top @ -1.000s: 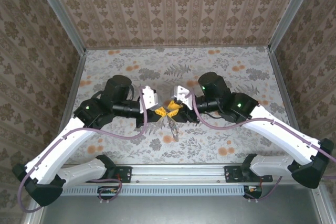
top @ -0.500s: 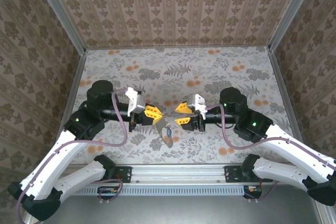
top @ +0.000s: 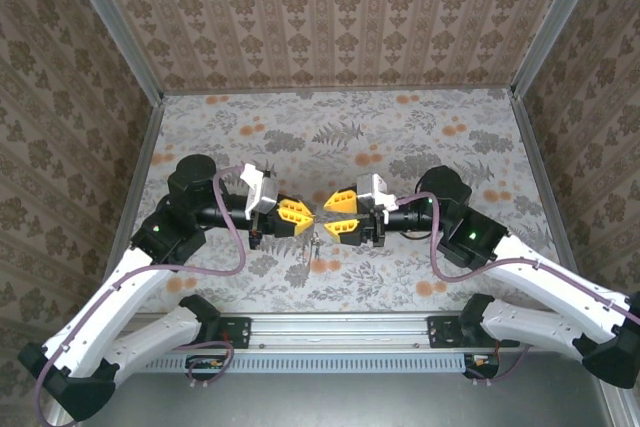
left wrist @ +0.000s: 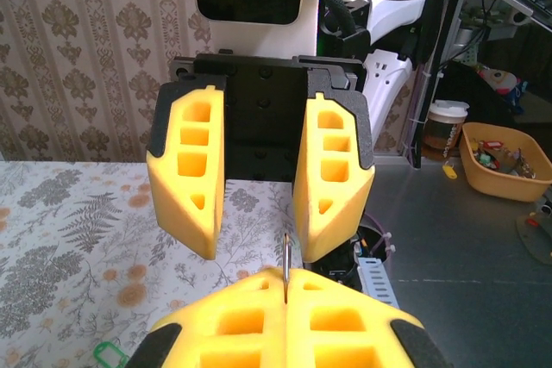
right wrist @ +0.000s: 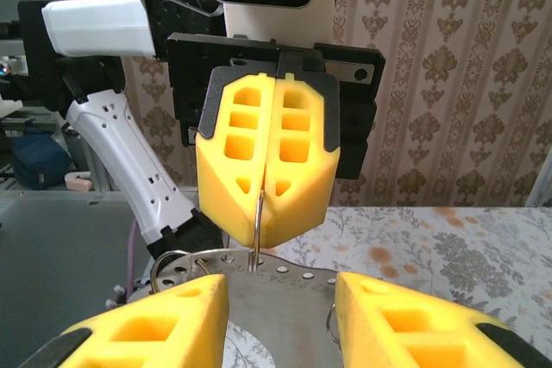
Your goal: Put the keys on the keyring
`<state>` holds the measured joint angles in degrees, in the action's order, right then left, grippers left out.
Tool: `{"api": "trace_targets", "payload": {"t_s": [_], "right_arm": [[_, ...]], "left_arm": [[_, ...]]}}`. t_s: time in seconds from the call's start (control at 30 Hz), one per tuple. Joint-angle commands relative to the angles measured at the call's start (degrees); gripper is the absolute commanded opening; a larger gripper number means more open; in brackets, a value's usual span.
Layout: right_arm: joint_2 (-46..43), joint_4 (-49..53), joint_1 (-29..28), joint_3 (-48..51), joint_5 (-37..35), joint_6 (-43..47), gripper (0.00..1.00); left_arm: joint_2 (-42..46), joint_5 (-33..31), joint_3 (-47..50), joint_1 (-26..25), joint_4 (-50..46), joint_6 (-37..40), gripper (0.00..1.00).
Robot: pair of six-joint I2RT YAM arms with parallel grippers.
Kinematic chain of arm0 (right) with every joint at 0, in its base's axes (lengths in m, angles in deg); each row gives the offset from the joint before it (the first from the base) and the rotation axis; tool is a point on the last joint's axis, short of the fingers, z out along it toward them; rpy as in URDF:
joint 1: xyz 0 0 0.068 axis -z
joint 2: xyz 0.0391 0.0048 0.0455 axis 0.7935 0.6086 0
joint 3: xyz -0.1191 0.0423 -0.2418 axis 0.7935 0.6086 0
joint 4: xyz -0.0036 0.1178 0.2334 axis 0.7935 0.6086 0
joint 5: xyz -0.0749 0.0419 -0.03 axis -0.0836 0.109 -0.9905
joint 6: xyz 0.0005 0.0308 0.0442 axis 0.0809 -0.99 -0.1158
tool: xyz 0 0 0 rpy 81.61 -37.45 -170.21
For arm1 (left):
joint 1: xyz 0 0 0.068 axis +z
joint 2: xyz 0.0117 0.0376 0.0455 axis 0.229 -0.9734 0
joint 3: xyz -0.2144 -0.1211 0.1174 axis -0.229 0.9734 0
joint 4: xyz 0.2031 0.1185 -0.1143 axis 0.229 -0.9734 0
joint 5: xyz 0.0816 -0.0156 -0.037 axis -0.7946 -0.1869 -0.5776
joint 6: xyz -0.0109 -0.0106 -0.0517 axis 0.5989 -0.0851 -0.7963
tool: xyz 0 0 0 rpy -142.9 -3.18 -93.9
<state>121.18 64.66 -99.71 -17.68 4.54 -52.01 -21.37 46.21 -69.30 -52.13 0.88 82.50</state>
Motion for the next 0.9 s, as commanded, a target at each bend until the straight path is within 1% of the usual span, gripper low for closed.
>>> {"api": "trace_targets", "payload": {"t_s": [0.0, 0.1, 0.17, 0.27, 0.37, 0.43, 0.47, 0.5, 0.57, 0.6, 0.63, 0.7, 0.77, 0.83, 0.87], "right_arm": [[0.31, -3.16, -0.24, 0.33, 2.34, -1.41, 0.39], [0.80, -3.56, -0.30, 0.28, 2.67, -1.57, 0.37], [1.26, -3.64, -0.27, -0.11, 3.02, -1.61, 0.34], [1.84, -3.57, -0.27, -0.38, 3.08, -1.61, 0.24], [2.60, -2.34, -0.30, -1.16, 3.27, -1.14, 0.10], [2.88, -1.11, -0.31, -1.62, 3.21, -0.62, 0.03], [2.85, -0.51, -0.31, -1.88, 3.07, -0.27, 0.00], [2.72, -0.05, -0.28, -2.11, 3.05, 0.00, 0.00], [2.44, 1.51, -0.26, -2.76, 2.36, 0.77, 0.00], [2.52, 3.20, -0.26, -3.63, 1.60, 1.29, 0.00], [2.73, 4.97, -0.21, -4.57, 0.84, 1.74, 0.00], [3.87, 10.80, -0.04, -7.29, -1.09, 3.57, 0.00], [5.07, 15.30, 0.09, -9.40, -2.26, 5.08, 0.00], [6.13, 18.17, 0.09, -10.96, -2.45, 6.19, 0.00], [6.42, 18.97, 0.14, -11.34, -2.47, 6.51, 0.00]], "left_arm": [[0.82, 1.05, 0.69, 0.23, 4.00, -1.58, 0.00], [0.75, 0.63, 1.33, 0.27, 5.40, -2.20, 0.00], [0.91, 0.46, 1.85, 0.13, 6.61, -2.78, 0.00], [0.86, 0.08, 2.46, 0.01, 7.91, -3.32, 0.00], [0.85, -0.11, 2.91, -0.10, 8.96, -3.84, 0.00], [0.85, -0.20, 3.00, -0.13, 9.57, -4.16, 0.00], [0.76, -0.28, 3.03, -0.13, 9.69, -4.30, 0.00], [0.63, -0.42, 2.84, -0.27, 9.50, -4.28, 0.00], [-0.04, -0.96, 1.05, -0.42, 5.75, -2.18, 0.00], [-0.77, -1.65, -0.87, -0.64, 1.04, 0.26, 0.07], [-1.38, -2.70, -2.57, -0.91, -3.43, 2.62, 0.17], [-2.82, -6.56, -6.55, -1.89, -13.07, 7.81, 0.31], [-3.90, -10.39, -9.41, -2.45, -19.19, 11.19, 0.35], [-4.83, -13.02, -10.93, -2.68, -22.13, 12.63, 0.35], [-5.17, -13.86, -11.48, -2.76, -22.89, 13.14, 0.33]]}}
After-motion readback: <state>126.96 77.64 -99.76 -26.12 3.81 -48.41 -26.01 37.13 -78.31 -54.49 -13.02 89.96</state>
